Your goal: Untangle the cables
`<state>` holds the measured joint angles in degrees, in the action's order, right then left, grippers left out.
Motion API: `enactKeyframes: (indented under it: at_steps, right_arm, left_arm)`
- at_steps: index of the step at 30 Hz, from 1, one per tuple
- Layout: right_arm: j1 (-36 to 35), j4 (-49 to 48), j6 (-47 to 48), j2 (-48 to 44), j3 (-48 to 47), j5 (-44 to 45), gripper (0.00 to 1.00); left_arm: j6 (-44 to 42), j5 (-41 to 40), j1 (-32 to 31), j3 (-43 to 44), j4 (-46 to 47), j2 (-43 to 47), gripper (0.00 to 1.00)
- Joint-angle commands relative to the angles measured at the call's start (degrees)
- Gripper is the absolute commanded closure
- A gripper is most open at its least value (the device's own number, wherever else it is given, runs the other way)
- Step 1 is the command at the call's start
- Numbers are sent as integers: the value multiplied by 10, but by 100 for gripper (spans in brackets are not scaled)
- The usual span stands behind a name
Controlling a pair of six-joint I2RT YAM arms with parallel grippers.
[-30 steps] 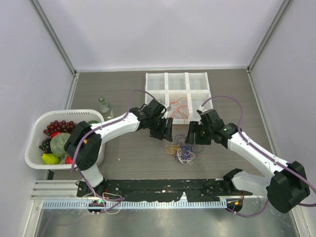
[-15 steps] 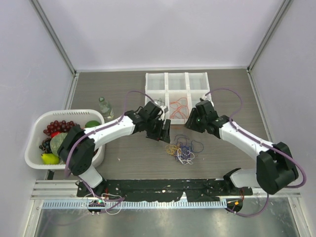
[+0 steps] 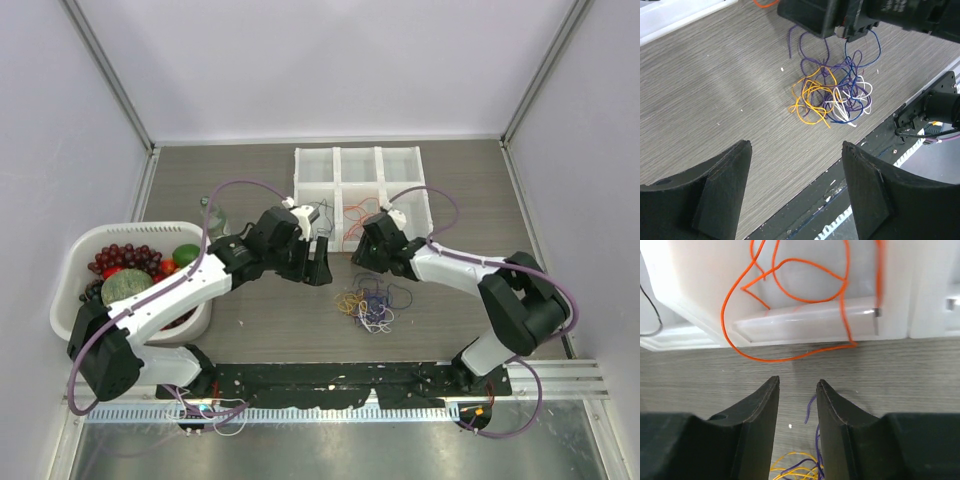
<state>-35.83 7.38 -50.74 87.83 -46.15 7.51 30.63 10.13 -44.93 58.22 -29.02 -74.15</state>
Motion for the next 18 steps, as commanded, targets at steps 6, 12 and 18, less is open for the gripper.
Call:
enactKeyframes:
  at_steps: [6, 12, 18]
  right_arm:
    - [-82, -11, 317, 5, -29, 107, 53]
    - [-88, -17, 419, 37, -45, 141, 52]
    - [-97, -52, 465, 67, -54, 132, 52]
  left_arm:
    - [-28, -22, -1, -12, -11, 54, 22]
    - [-36, -26, -1, -8, -31, 69, 21]
    - [-36, -24, -1, 1, -52, 77, 21]
